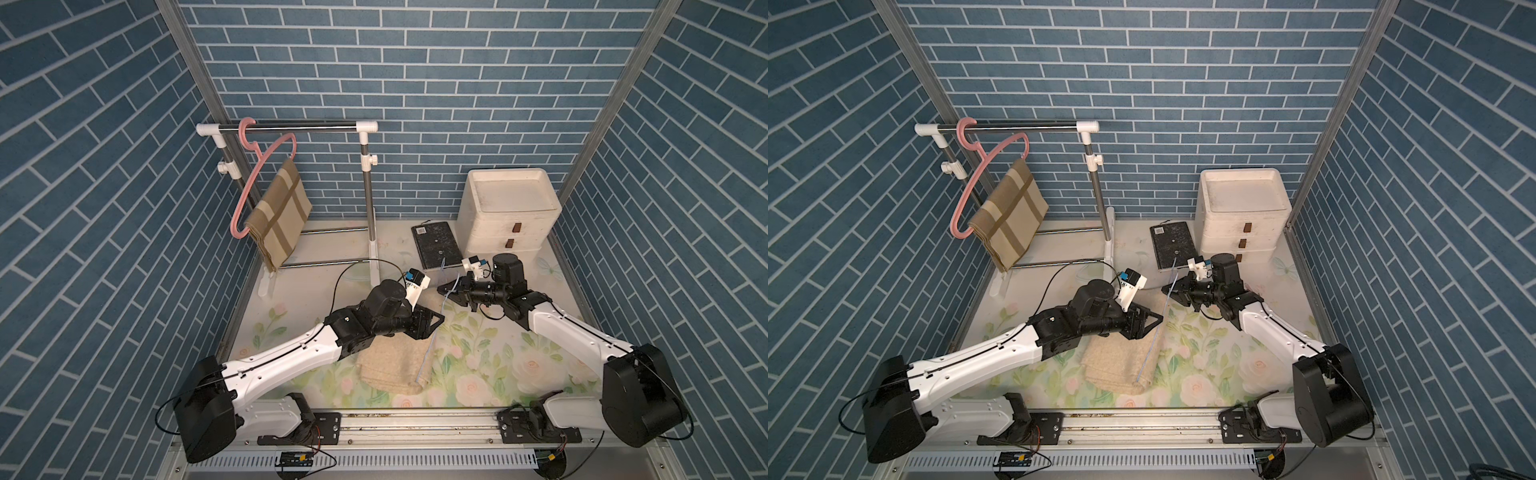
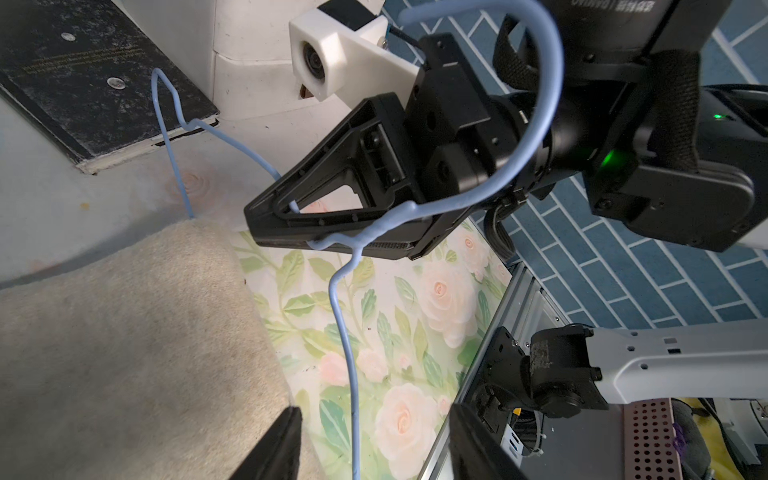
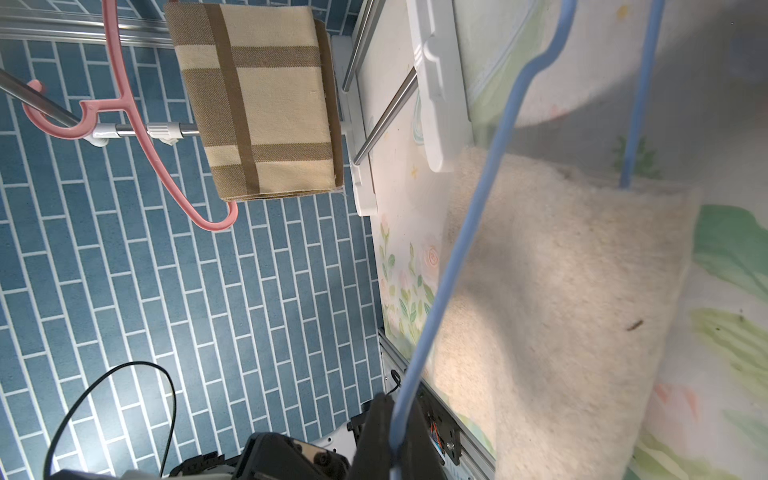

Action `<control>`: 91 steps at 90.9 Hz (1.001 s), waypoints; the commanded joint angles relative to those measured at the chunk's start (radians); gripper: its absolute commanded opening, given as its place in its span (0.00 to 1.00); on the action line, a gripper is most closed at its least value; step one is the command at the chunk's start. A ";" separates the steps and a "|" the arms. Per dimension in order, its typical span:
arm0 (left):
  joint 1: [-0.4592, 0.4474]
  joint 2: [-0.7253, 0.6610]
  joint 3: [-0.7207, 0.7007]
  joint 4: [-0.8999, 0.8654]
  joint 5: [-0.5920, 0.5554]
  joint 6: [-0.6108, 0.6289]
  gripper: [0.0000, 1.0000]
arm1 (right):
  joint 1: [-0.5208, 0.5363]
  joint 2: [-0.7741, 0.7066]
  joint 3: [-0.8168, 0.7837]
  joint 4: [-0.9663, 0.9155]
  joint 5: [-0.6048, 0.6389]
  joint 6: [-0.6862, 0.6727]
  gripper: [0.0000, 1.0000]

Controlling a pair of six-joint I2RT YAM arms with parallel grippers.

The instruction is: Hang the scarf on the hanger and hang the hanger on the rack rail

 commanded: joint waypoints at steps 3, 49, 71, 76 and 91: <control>-0.013 0.069 -0.010 0.117 0.031 -0.027 0.57 | -0.004 -0.037 -0.008 0.075 0.009 0.049 0.00; -0.030 0.040 0.111 -0.086 0.018 -0.059 0.00 | -0.011 -0.019 0.063 -0.031 0.056 -0.093 0.02; -0.005 0.030 0.314 -0.359 -0.010 -0.077 0.00 | -0.047 -0.018 0.117 -0.080 0.060 -0.265 0.31; 0.011 0.031 0.341 -0.392 -0.011 -0.084 0.00 | -0.071 -0.023 0.123 -0.091 0.054 -0.301 0.34; 0.067 0.021 0.407 -0.453 -0.003 -0.103 0.00 | -0.140 -0.035 0.185 -0.188 0.059 -0.446 0.45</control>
